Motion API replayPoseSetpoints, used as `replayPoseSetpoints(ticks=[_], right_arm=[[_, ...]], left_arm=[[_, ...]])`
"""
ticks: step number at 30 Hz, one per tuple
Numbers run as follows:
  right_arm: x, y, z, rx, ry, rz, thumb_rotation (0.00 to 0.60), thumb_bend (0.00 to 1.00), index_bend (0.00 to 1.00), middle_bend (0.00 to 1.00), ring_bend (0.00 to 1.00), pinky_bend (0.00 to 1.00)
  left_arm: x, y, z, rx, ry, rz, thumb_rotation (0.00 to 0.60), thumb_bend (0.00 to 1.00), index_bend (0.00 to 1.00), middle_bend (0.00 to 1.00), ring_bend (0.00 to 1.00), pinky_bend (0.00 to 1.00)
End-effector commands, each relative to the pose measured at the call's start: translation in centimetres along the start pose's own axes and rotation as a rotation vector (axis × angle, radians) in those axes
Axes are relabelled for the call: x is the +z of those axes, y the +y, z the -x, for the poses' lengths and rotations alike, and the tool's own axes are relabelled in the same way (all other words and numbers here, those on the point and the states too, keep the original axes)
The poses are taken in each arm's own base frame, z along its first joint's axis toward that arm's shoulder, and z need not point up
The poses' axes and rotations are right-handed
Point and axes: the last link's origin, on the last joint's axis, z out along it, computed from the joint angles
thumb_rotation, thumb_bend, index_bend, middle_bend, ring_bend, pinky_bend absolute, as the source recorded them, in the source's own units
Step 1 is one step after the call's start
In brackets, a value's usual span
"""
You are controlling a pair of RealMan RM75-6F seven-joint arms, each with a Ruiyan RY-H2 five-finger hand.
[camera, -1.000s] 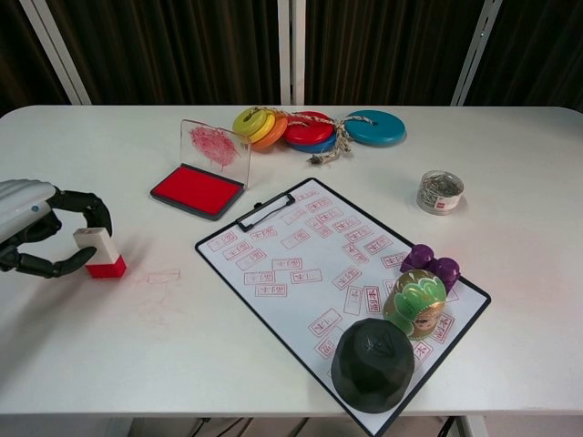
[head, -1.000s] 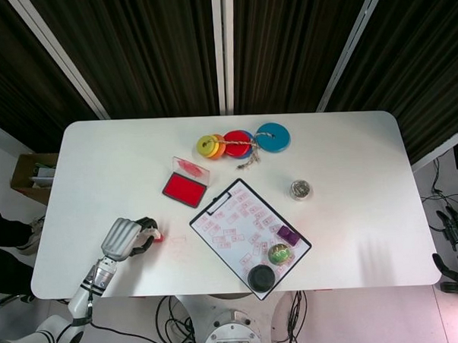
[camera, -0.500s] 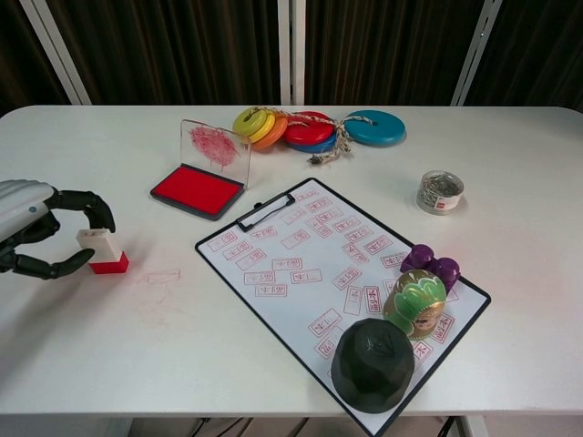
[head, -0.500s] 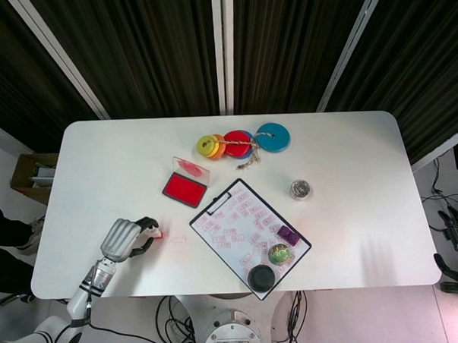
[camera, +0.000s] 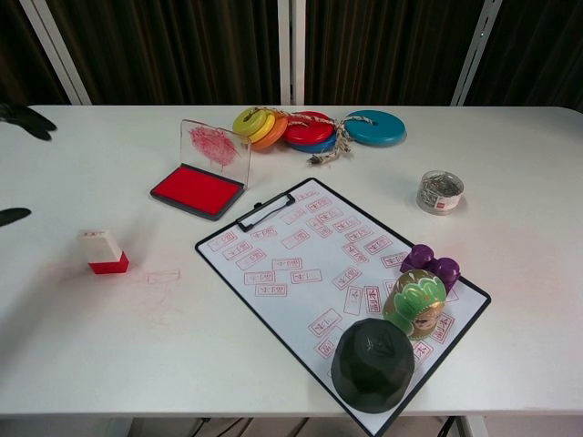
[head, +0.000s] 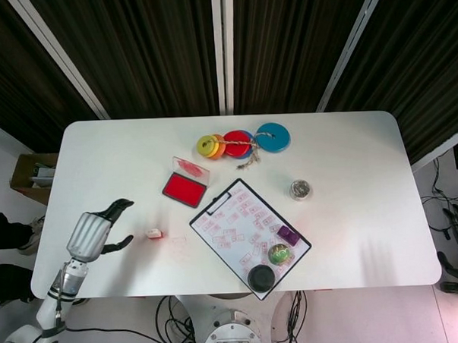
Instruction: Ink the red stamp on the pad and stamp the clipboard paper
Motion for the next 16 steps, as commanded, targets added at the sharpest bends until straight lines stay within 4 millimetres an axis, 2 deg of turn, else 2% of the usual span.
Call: replayPoseSetpoints(ticks=[1,5,8,11,16], right_arm=[[-0.4,0.0,-0.1,0.000,0.004,-0.014,0.600,0.25,0.00,0.00,0.00,0.00],[-1.0,0.3,-0.1,-0.006,0.005,-0.037,0.600,0.23,0.00,0.00,0.00,0.00],[-1.1,0.5,-0.1,-0.011,0.009,-0.040,0.600,0.23,0.00,0.00,0.00,0.00],[-1.1,0.5,0.1,-0.021,0.000,-0.047,0.600,0.23,0.00,0.00,0.00,0.00],[-1.1,0.1,0.4,-0.018,-0.002,-0.057,0.600,0.23,0.00,0.00,0.00,0.00]], left_arm=[[-4.7,-3.0,-7.1,0.124,0.109,-0.092,0.000,0.12,0.16,0.13,0.12,0.22],[-9.4,-4.5,-9.2,0.177,0.041,-0.186,0.000,0.21,0.15,0.11,0.10,0.21],[-11.8,-5.2,-9.8,0.244,0.014,-0.248,0.000,0.21,0.13,0.10,0.09,0.20],[-12.8,-5.6,-10.2,0.244,-0.018,-0.277,0.000,0.20,0.12,0.09,0.09,0.21],[-12.6,-5.8,-10.5,0.252,-0.019,-0.272,0.000,0.19,0.12,0.08,0.09,0.21]])
